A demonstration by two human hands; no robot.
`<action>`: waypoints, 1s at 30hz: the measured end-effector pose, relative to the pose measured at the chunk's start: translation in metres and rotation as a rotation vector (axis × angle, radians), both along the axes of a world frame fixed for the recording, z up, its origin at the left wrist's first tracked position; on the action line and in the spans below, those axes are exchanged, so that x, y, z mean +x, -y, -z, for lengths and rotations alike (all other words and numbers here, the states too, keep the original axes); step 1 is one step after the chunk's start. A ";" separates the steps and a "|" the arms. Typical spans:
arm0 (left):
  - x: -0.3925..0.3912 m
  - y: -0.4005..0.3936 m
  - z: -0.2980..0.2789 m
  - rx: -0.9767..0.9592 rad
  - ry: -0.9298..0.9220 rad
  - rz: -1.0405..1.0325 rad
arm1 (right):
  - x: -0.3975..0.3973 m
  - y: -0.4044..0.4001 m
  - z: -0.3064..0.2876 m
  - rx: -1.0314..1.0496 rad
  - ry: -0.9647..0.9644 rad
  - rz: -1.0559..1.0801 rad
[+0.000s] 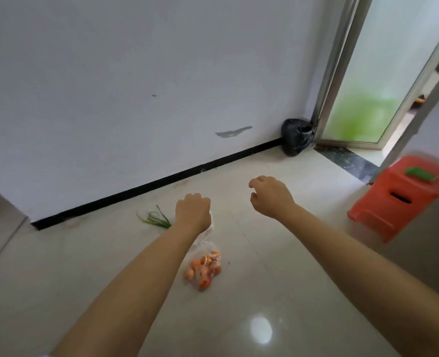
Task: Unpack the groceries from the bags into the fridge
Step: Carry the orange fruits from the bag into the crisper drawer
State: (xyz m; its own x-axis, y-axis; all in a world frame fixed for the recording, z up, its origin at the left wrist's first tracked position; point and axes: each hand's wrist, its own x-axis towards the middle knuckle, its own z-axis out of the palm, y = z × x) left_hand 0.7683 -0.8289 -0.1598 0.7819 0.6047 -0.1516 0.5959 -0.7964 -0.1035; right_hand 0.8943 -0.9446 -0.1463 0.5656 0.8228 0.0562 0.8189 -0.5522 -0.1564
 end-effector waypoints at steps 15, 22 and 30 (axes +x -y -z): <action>-0.040 -0.263 0.079 -0.112 -0.145 0.102 | -0.037 -0.233 0.103 -0.093 -0.308 0.193; 0.008 -0.384 0.117 -0.156 -0.262 0.197 | 0.002 -0.332 0.162 -0.182 -0.517 0.382; 0.071 -0.501 0.185 -0.216 -0.385 0.363 | 0.018 -0.394 0.237 -0.280 -0.660 0.664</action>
